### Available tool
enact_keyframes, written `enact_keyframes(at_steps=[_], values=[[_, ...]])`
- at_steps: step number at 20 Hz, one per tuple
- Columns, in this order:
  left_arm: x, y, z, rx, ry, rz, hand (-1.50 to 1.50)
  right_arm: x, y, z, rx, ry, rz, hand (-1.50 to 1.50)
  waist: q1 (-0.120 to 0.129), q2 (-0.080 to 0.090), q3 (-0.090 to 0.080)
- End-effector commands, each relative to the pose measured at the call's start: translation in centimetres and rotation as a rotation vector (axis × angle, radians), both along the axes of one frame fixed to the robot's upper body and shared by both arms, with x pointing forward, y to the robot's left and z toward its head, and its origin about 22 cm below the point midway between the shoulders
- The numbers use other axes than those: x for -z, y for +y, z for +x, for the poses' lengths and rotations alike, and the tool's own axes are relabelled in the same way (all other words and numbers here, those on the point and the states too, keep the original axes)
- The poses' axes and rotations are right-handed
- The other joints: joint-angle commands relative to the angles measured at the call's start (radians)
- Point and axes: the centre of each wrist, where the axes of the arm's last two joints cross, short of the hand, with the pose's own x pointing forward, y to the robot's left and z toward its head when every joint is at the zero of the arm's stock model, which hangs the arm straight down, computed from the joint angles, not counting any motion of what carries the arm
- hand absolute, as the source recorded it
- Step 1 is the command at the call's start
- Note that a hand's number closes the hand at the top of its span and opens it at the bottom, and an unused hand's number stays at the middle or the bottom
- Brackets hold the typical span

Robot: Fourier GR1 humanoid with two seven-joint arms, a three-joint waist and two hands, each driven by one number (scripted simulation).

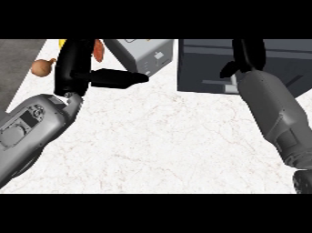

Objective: Pick up the can, place it into the drawer and close the drawer

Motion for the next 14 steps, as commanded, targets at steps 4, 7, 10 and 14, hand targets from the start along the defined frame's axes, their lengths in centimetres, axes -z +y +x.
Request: enact_keyframes(at_steps=[4,7,10,14], values=[[0.7,1.3,-0.4,-0.024,0.009,-0.006,-1.50,-2.5,5.1,0.9,-0.102,-0.089,0.354,-1.50,0.018,-0.005,0.000],[1.6,1.5,-0.5,-0.042,0.019,-0.005,-1.50,-3.1,4.9,1.0,-0.146,-0.107,0.455,-1.50,-0.005,-0.009,-0.001],[1.4,2.2,-0.5,-0.048,0.008,-0.015,-1.50,-3.8,5.5,1.3,-0.167,-0.096,0.606,-1.50,-0.010,-0.012,-0.002],[1.4,2.0,-1.0,-0.044,-0.003,-0.018,-1.50,-4.3,5.1,1.5,-0.183,-0.083,0.734,-1.50,-0.015,-0.012,-0.003]])
